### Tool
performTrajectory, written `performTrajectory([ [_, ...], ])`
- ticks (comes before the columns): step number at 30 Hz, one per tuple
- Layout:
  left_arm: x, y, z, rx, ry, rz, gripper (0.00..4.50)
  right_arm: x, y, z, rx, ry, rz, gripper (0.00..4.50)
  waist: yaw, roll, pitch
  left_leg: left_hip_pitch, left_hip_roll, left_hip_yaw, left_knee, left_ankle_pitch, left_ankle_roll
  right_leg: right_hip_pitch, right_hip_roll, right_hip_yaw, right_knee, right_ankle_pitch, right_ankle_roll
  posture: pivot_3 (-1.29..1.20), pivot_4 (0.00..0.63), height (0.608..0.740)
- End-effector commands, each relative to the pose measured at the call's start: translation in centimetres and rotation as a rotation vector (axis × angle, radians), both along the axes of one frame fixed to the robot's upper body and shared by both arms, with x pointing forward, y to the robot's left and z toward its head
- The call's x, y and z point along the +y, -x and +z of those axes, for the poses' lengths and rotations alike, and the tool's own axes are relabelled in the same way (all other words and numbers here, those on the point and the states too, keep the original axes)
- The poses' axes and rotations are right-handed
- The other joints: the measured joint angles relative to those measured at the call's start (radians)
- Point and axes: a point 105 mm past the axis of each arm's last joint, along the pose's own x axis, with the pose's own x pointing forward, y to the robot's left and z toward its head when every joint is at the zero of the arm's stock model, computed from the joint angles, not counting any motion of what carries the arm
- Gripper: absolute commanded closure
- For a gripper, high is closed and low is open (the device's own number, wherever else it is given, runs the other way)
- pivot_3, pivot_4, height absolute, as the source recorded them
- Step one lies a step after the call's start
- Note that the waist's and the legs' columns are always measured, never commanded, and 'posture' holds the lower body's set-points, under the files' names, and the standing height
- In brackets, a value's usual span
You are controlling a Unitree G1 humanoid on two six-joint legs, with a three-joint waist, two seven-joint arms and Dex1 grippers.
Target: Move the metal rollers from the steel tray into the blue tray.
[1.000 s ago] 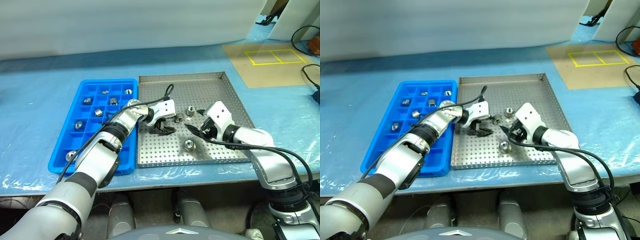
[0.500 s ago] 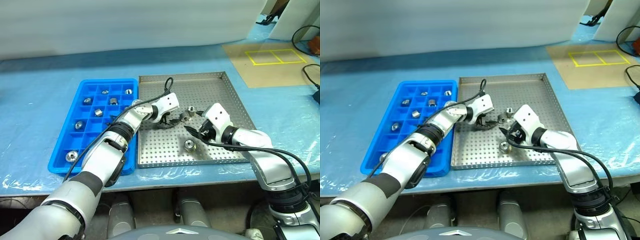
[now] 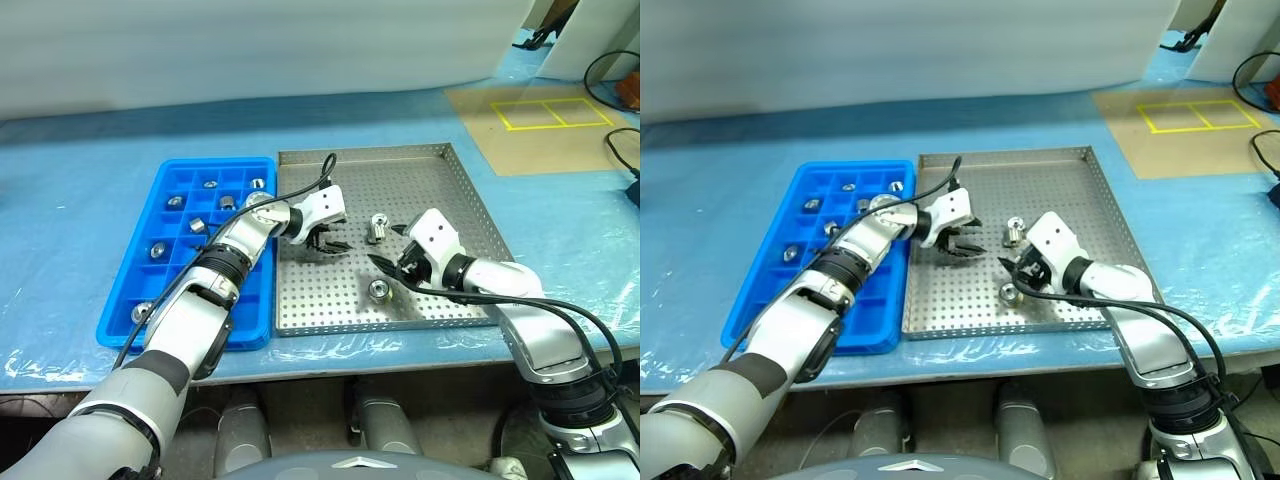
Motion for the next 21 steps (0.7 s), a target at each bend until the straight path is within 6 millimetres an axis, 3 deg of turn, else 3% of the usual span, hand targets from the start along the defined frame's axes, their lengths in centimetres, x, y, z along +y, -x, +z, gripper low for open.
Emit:
performTrajectory([
  [1,-0.9,2.0,1.5,0.023,0.06,-0.131,1.17,0.5,0.0,1.7,-0.058,-0.014,0.033,0.8,0.0,0.0,0.0,0.0,0.0,0.0,0.0,0.0,0.0,0.0,0.0,0.0,0.0,0.0,0.0,-0.44,0.15,0.74],
  [3,-1.2,3.6,1.9,0.046,0.088,-0.218,1.17,-0.1,-0.2,2.1,-0.066,-0.011,0.019,0.8,0.001,0.0,0.0,0.0,0.0,0.001,-0.001,0.0,0.0,-0.001,0.0,0.0,0.0,0.0,0.0,-0.44,0.15,0.74],
  [9,-1.1,5.1,2.3,0.183,0.109,-0.315,1.17,-2.1,-0.3,3.1,-0.075,-0.005,-0.022,0.8,0.001,0.0,0.0,0.001,0.0,0.004,-0.001,0.0,0.0,-0.001,0.0,0.002,0.0,0.0,0.0,-0.46,0.15,0.74],
  [11,-1.2,5.7,1.5,0.199,0.066,-0.35,1.17,-2.9,-0.1,3.4,-0.078,0.004,-0.04,0.8,-0.001,0.0,0.0,0.001,0.0,0.004,-0.001,0.0,0.0,-0.001,0.0,0.003,0.0,-0.003,0.006,-0.48,0.15,0.74],
  [17,-3.2,4.2,-0.8,0.151,0.022,-0.243,1.17,-3.5,0.8,3.6,-0.076,0.008,-0.066,0.8,-0.007,0.0,0.0,0.001,0.0,0.006,-0.001,-0.001,0.002,-0.002,0.0,0.003,-0.001,-0.003,0.005,-0.52,0.15,0.74],
  [21,-4.8,4.5,-1.3,0.173,0.061,-0.246,1.17,-3.7,1.6,2.7,-0.05,0.017,-0.091,0.8,-0.021,0.0,0.0,0.0,0.0,0.006,-0.001,-0.002,0.003,-0.001,0.0,0.003,-0.002,-0.003,0.005,-0.55,0.15,0.74],
])
